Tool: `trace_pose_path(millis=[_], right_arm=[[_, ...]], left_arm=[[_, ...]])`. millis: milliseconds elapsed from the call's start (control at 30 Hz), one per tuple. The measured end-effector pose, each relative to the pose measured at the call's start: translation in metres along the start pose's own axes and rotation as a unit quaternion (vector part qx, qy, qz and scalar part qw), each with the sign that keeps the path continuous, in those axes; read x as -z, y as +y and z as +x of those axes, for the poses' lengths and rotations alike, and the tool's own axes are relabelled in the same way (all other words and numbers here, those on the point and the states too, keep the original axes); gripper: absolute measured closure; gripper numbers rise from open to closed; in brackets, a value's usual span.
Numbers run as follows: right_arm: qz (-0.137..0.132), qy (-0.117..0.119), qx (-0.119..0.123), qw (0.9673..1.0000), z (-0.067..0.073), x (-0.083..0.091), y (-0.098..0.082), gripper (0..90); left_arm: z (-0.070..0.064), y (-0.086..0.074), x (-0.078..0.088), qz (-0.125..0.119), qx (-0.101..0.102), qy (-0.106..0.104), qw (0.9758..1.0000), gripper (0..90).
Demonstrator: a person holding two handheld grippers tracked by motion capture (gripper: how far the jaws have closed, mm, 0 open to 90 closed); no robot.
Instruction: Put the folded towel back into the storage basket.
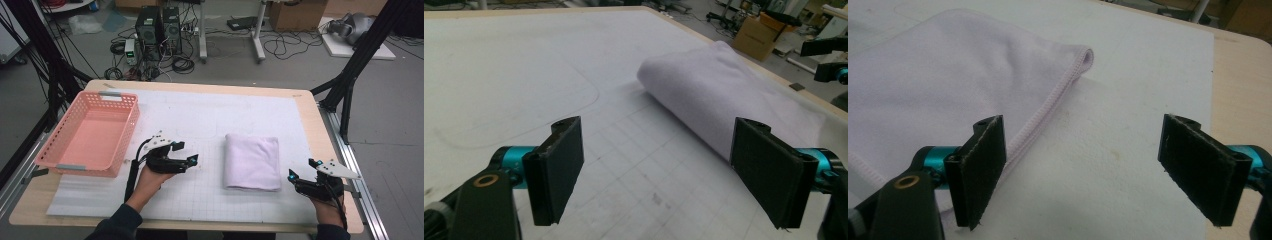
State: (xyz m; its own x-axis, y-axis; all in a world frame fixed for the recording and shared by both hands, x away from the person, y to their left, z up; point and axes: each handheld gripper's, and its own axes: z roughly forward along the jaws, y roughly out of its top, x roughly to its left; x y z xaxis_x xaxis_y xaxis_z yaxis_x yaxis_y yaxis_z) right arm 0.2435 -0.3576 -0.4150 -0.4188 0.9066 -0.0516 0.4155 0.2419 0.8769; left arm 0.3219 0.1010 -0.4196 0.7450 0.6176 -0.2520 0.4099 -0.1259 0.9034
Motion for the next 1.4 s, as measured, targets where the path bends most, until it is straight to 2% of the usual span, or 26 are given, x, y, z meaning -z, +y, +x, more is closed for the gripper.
trace_pose_path(millis=[67,200,333,433,467,567,633,833,967,1067,1100,1233,1333,1400], right_arm=[[0.002,0.0,0.0,1.0,-0.001,0.0,-0.001,18.3],[0.005,0.001,0.0,1.0,-0.001,-0.001,-0.001,18.2],[0.005,0.004,0.003,1.0,0.0,-0.002,-0.001,18.3],[0.004,0.005,0.004,1.0,-0.001,-0.002,-0.001,18.3],[0.003,0.006,0.001,1.0,-0.001,-0.002,-0.001,18.3],[0.004,0.005,0.001,1.0,-0.001,-0.002,-0.001,18.3],[0.004,0.007,-0.001,1.0,-0.001,-0.002,-0.001,18.3],[0.002,0.009,-0.001,1.0,0.0,-0.003,-0.001,18.3],[0.006,0.01,0.0,0.9999,0.001,-0.003,-0.001,18.3],[0.003,0.01,0.002,0.9999,0.001,-0.004,0.0,18.3],[0.004,0.01,0.002,0.9999,0.001,-0.004,0.0,18.3],[0.003,0.01,0.001,0.9999,0.001,-0.005,-0.001,18.3],[0.006,0.012,0.001,0.9999,0.002,-0.005,-0.001,18.3],[0.005,0.012,0.005,0.9999,0.002,-0.005,-0.001,18.3]], left_arm=[[-0.003,0.004,-0.009,0.005,0.004,-0.006,1.0,24.2],[-0.012,0.012,-0.034,0.024,0.022,-0.031,0.999,29.2],[-0.022,0.015,-0.057,0.043,0.023,-0.039,0.9981,31.4],[-0.03,0.013,-0.075,0.057,0.025,-0.04,0.9972,31.0],[-0.032,0.012,-0.082,0.069,0.026,-0.037,0.9966,30.6],[-0.034,0.01,-0.095,0.085,0.035,-0.033,0.9952,31.5],[-0.035,0.009,-0.101,0.094,0.045,-0.029,0.9942,31.2],[-0.04,0.009,-0.113,0.127,0.032,-0.019,0.9912,30.4],[-0.041,0.007,-0.121,0.139,0.045,-0.021,0.989,29.8],[-0.04,0.005,-0.126,0.15,0.065,-0.031,0.9861,29.7],[-0.04,0.006,-0.127,0.149,0.069,-0.033,0.9858,30.5],[-0.038,0.005,-0.128,0.156,0.084,-0.055,0.9826,46.9],[-0.037,0.006,-0.126,0.148,0.082,-0.062,0.9835,65.3],[-0.037,0.006,-0.126,0.146,0.075,-0.066,0.9842,70.8]])
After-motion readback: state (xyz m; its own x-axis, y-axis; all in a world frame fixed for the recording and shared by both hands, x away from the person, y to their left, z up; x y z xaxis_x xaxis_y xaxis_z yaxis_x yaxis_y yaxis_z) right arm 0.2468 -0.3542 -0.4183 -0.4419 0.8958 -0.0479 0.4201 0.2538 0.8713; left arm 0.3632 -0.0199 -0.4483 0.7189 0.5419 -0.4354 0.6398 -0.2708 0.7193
